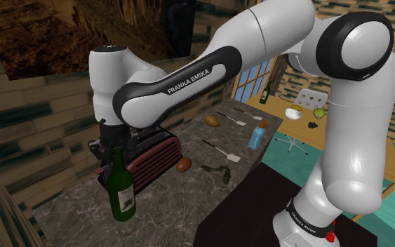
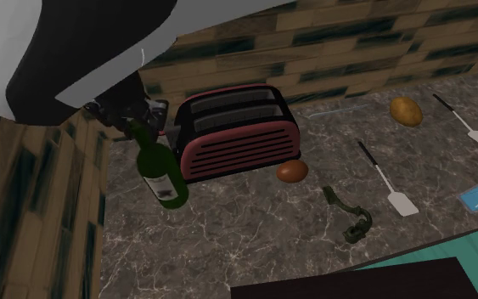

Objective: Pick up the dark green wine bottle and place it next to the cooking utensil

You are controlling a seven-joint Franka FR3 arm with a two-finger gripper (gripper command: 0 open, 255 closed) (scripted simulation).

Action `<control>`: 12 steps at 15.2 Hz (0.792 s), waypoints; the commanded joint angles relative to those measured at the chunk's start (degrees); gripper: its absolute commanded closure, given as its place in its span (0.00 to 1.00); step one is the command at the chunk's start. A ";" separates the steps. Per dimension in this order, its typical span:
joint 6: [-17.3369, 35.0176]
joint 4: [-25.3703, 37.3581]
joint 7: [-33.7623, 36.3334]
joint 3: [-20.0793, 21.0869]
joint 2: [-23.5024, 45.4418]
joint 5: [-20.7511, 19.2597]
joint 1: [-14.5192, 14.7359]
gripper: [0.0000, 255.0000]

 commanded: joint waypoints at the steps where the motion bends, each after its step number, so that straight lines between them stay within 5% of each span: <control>1: -1.18 0.56 -0.43 0.25 -0.74 0.55 -0.22 1.00; 12: -8.33 4.84 -2.16 1.32 -4.12 3.08 -0.88 1.00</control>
